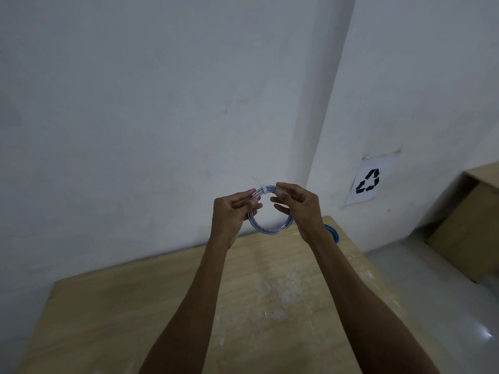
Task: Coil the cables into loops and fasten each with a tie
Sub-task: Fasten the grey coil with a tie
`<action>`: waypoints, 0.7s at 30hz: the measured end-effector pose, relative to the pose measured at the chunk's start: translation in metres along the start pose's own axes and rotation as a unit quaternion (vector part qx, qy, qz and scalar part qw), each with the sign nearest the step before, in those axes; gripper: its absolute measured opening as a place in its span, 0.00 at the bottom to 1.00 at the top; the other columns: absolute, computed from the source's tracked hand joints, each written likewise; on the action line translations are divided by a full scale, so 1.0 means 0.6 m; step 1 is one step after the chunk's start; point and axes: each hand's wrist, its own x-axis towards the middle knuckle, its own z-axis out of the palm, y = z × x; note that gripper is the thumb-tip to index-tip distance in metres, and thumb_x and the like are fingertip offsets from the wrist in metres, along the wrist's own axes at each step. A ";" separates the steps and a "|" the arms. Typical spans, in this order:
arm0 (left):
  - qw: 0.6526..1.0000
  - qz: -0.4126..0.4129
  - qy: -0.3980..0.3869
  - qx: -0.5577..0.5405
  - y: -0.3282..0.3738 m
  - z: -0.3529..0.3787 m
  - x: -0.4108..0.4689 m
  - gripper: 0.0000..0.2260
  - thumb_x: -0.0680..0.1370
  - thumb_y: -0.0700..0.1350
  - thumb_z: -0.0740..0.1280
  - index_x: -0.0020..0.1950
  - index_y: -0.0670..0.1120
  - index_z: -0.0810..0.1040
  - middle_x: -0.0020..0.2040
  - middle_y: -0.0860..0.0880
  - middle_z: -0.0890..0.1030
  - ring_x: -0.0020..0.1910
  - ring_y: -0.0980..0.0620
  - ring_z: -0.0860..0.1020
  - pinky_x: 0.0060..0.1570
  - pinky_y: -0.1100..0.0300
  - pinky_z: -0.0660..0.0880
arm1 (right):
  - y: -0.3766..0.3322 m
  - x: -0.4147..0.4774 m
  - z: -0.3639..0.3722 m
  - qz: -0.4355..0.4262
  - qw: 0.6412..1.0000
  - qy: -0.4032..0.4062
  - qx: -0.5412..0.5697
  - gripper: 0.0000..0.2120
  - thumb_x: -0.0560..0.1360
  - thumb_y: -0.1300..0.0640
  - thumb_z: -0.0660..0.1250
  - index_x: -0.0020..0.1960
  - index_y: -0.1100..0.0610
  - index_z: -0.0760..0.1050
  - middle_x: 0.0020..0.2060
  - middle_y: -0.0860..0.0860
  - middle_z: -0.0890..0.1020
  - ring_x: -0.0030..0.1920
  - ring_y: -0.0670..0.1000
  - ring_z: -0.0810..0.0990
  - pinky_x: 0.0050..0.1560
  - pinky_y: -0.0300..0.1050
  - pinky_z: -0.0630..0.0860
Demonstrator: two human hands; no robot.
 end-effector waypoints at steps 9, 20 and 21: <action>0.998 -0.049 -0.039 0.017 -0.076 0.092 0.057 0.19 0.75 0.32 0.75 0.65 0.38 0.81 0.51 0.42 0.88 0.50 0.44 0.87 0.49 0.56 0.83 | 0.030 0.050 -0.152 0.024 0.996 0.038 -0.073 0.15 0.79 0.69 0.68 0.65 0.62 0.79 0.51 0.60 0.87 0.48 0.58 0.88 0.49 0.46 0.85; 0.988 -0.086 0.068 0.109 -0.338 0.298 0.166 0.17 0.74 0.36 0.77 0.63 0.42 0.84 0.51 0.47 0.88 0.49 0.52 0.86 0.51 0.55 0.84 | 0.226 0.145 -0.347 0.035 0.935 0.147 -0.321 0.21 0.79 0.66 0.67 0.71 0.57 0.75 0.51 0.52 0.84 0.48 0.49 0.82 0.55 0.39 0.79; 0.983 -0.079 0.078 0.145 -0.365 0.315 0.175 0.16 0.74 0.38 0.76 0.62 0.42 0.84 0.51 0.48 0.88 0.49 0.54 0.86 0.50 0.60 0.83 | 0.247 0.155 -0.367 0.038 0.932 0.152 -0.327 0.21 0.79 0.68 0.66 0.72 0.58 0.74 0.54 0.53 0.83 0.52 0.48 0.81 0.57 0.34 0.76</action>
